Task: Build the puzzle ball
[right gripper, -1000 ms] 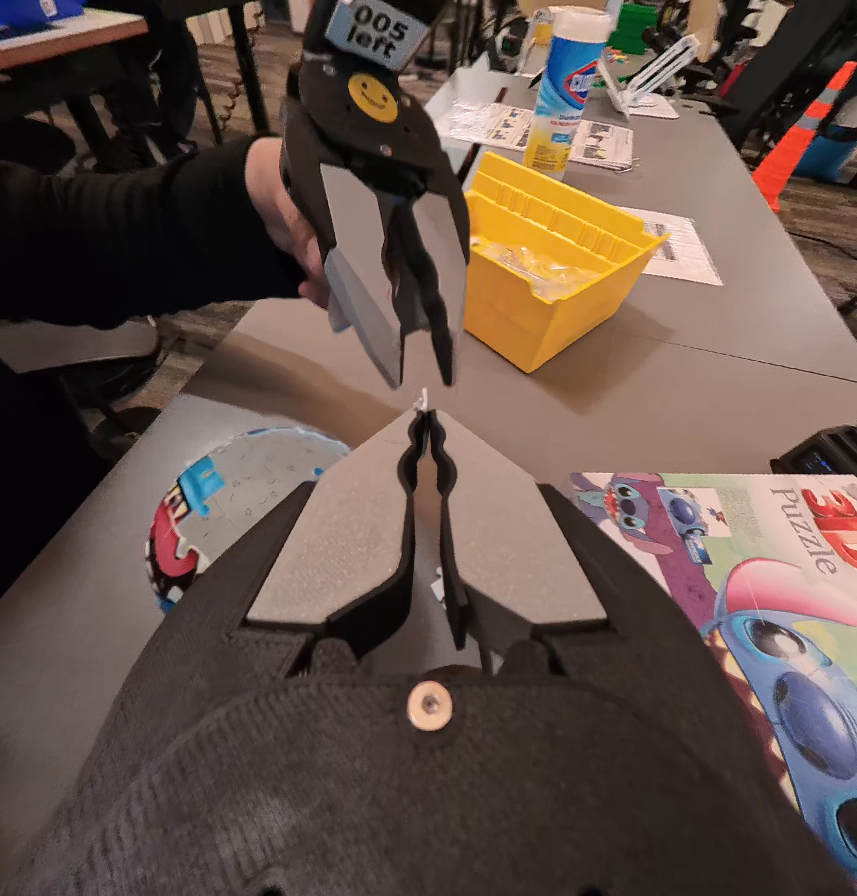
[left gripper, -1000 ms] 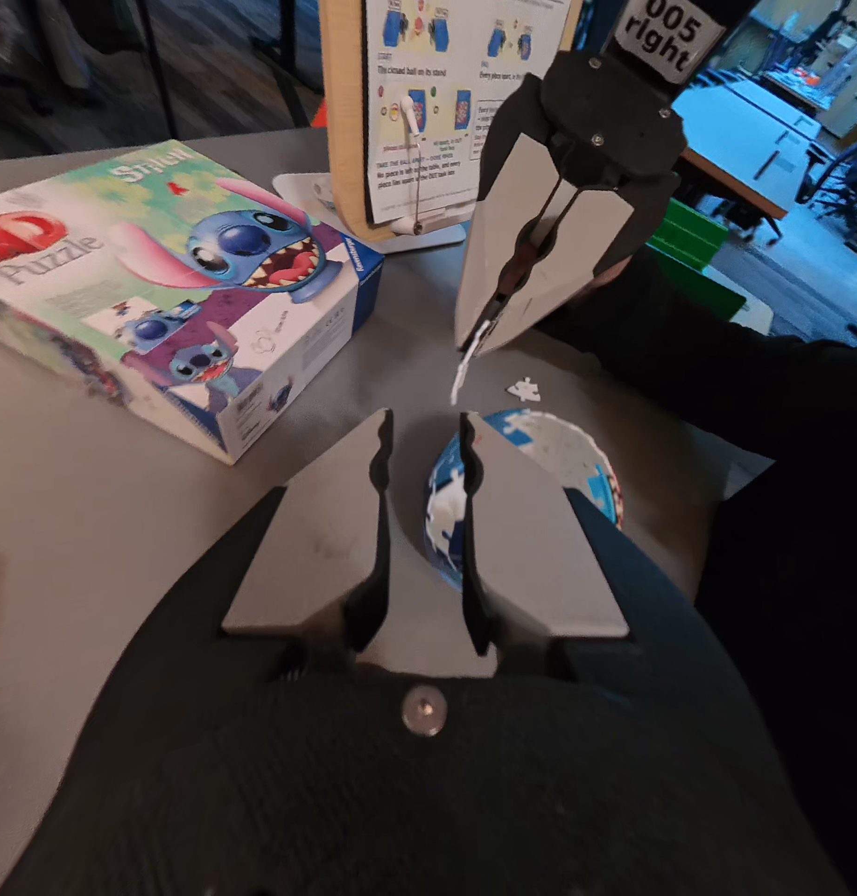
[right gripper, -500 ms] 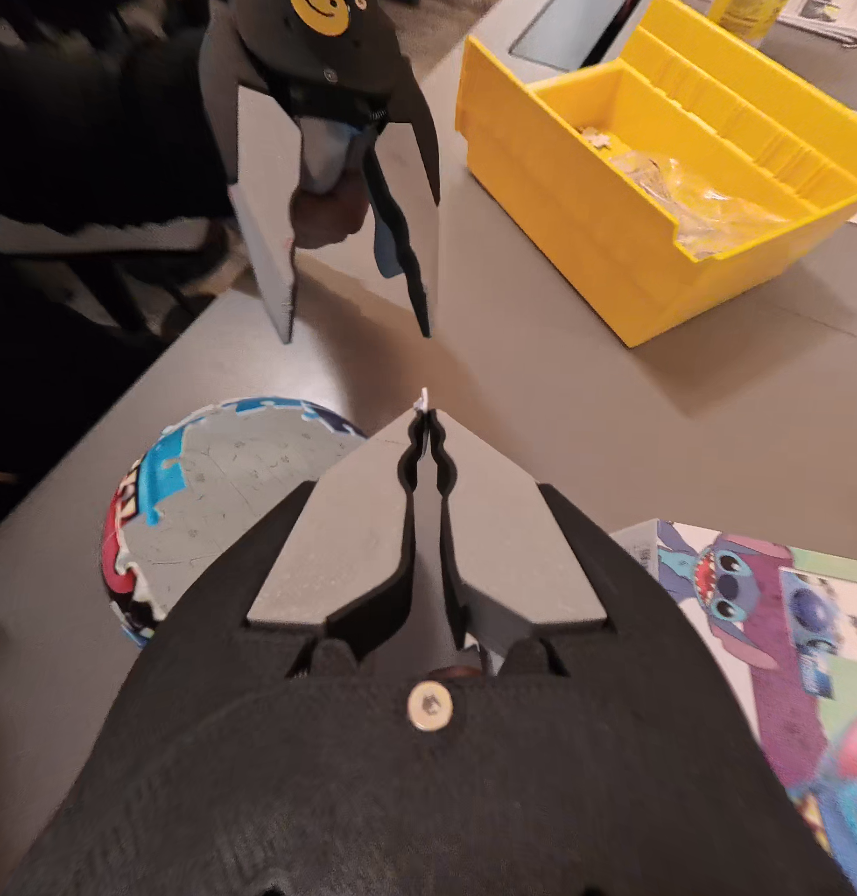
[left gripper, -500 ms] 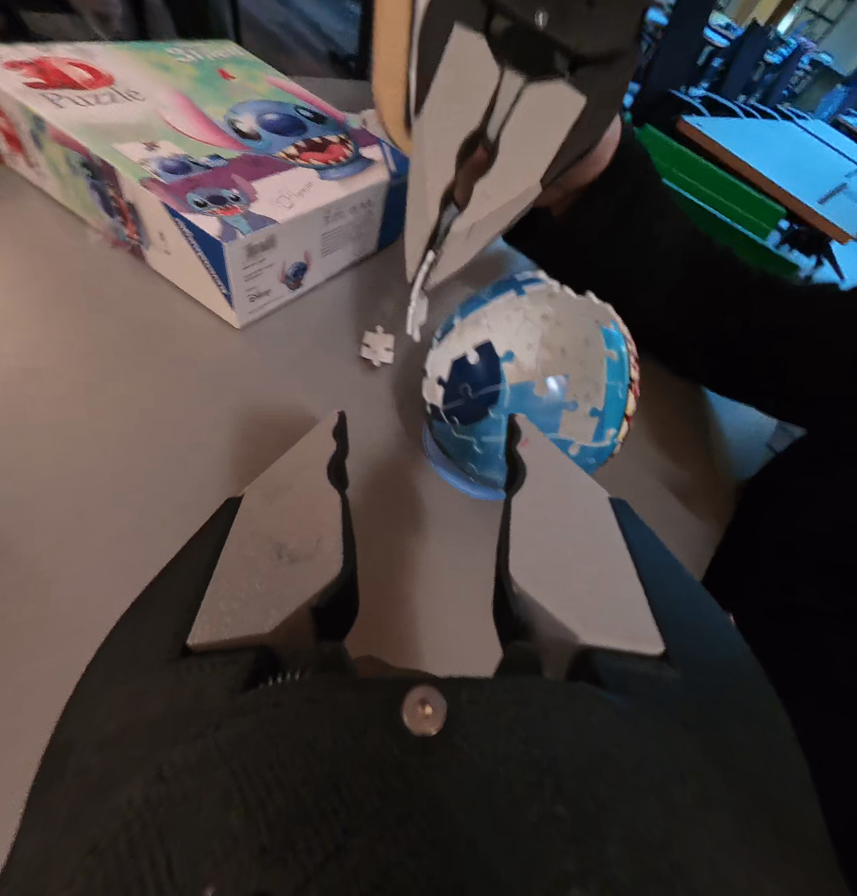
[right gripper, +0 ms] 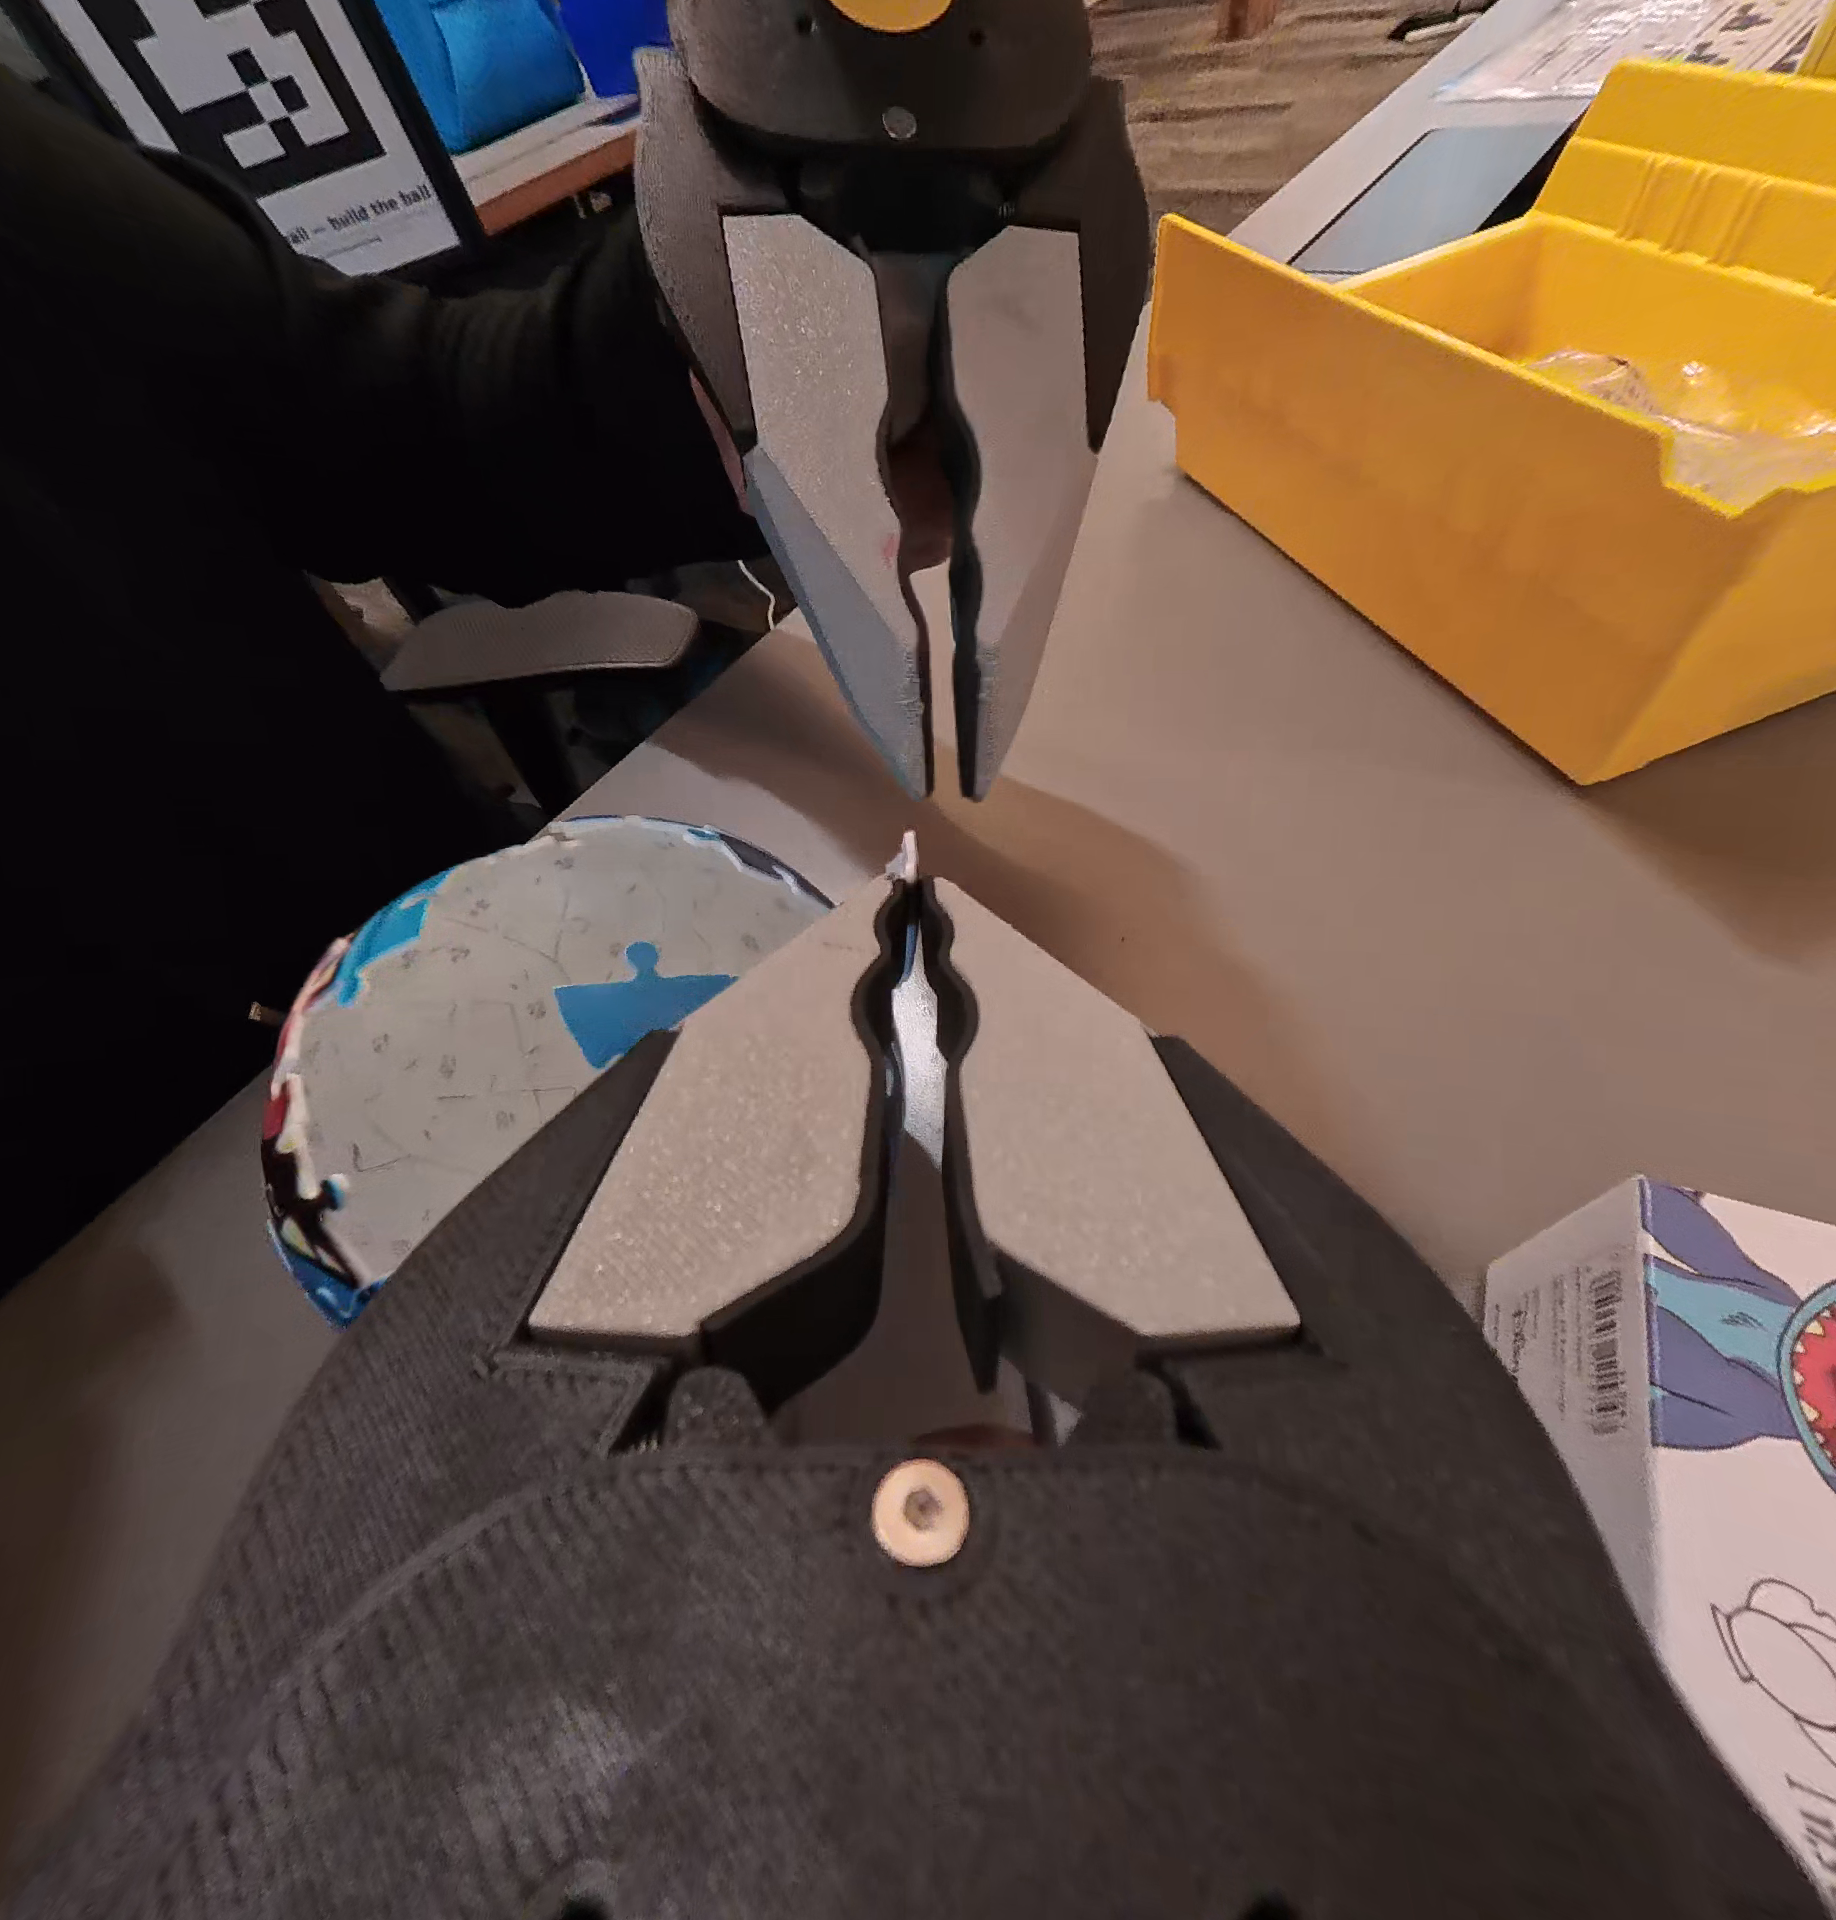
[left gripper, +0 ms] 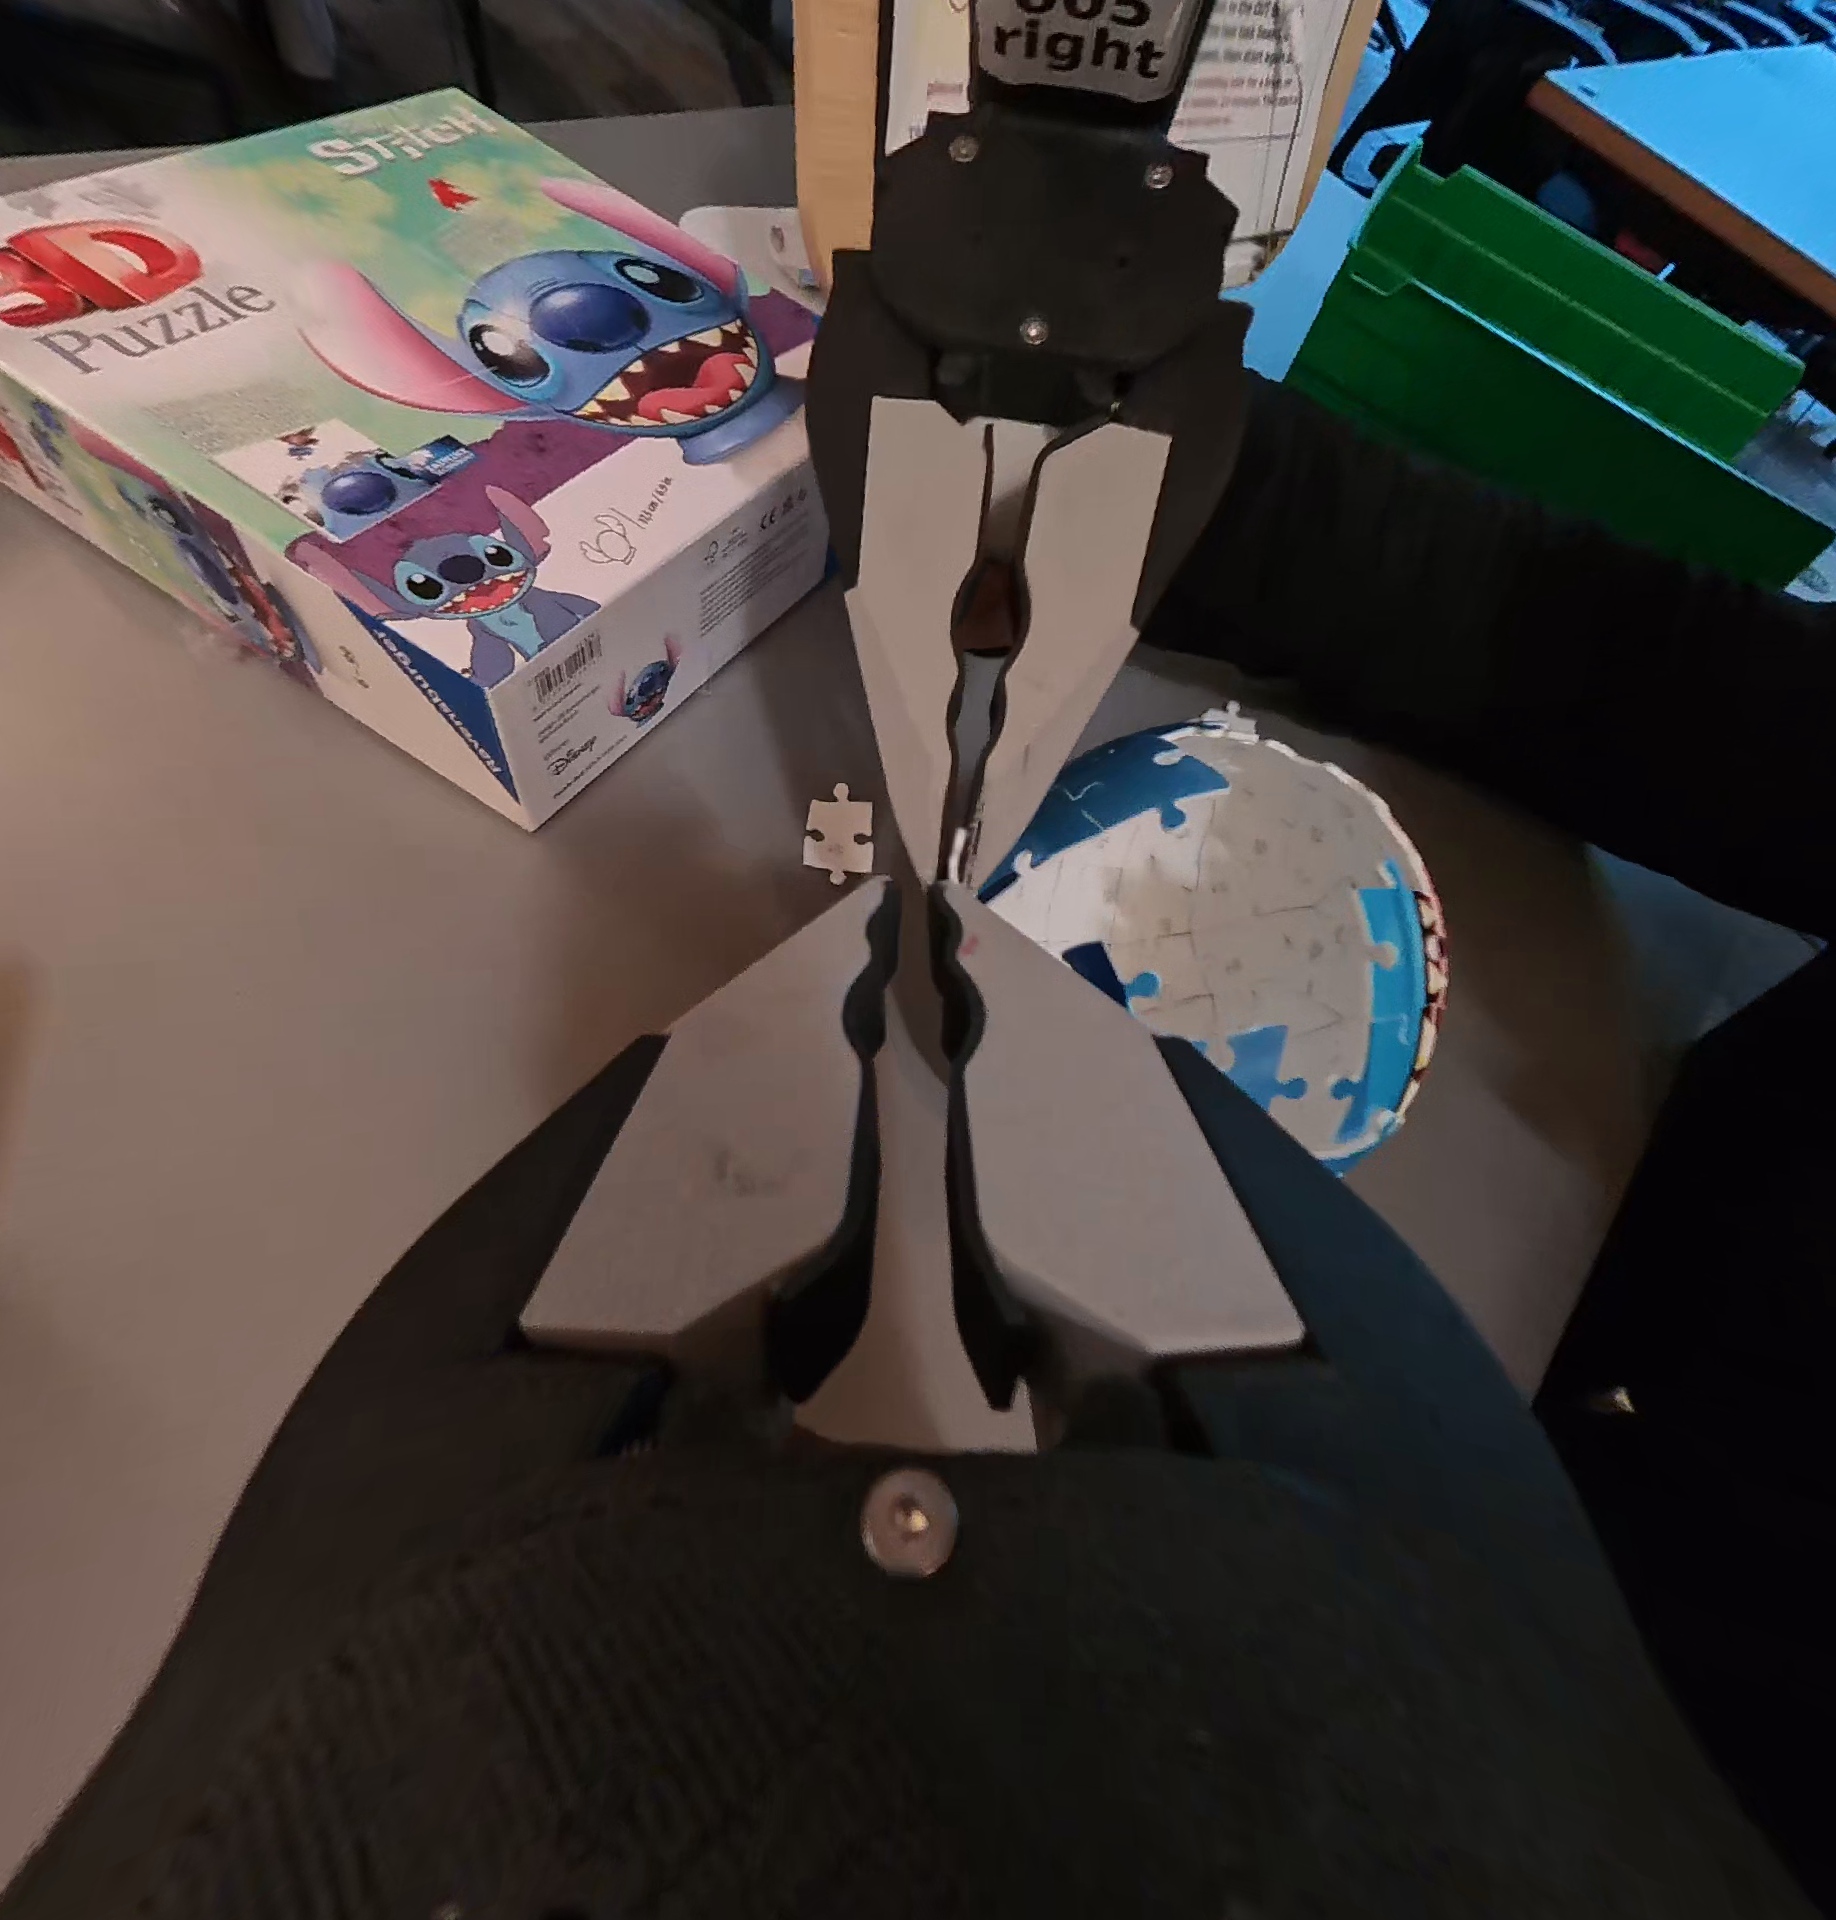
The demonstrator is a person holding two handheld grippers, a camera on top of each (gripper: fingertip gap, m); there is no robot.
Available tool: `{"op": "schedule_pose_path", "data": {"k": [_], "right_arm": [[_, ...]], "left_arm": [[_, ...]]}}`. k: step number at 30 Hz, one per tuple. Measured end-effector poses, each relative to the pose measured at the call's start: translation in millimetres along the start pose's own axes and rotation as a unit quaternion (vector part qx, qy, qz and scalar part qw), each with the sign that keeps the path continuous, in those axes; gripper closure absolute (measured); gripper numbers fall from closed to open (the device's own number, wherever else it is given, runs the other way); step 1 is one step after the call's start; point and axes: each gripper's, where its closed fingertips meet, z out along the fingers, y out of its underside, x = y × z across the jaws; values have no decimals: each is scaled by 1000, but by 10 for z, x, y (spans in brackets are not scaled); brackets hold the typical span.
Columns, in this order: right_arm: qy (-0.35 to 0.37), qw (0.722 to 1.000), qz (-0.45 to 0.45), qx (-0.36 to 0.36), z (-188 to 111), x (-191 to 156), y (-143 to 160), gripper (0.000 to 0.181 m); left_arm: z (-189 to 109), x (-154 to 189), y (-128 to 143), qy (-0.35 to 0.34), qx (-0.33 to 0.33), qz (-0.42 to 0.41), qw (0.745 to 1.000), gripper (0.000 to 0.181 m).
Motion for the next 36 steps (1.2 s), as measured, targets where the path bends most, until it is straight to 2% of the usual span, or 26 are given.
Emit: {"op": "schedule_pose_path", "data": {"k": [3,8,12,18,24,30,36], "right_arm": [[-6,1000,-10,-7,17,-27,29,181],[-5,999,-32,-19,51,-43,64,181],[-13,999,-39,-14,72,-39,46,181],[-36,998,-44,-25,111,-53,99,181],[-46,997,-51,-44,97,-66,86,181],[-57,995,-52,-65,103,-62,82,181],[-60,993,-60,-82,110,-86,122,181]], "left_arm": [[12,1,-4,-1,-8,5,1000,177],[-66,29,77,3,1,-12,1000,155],[-134,92,200,13,17,-18,1000,148],[-171,20,113,-6,11,-25,1000,154],[28,-20,130,-7,-60,-2,998,165],[96,55,133,15,-81,7,997,181],[134,93,160,27,-91,6,995,181]]}}
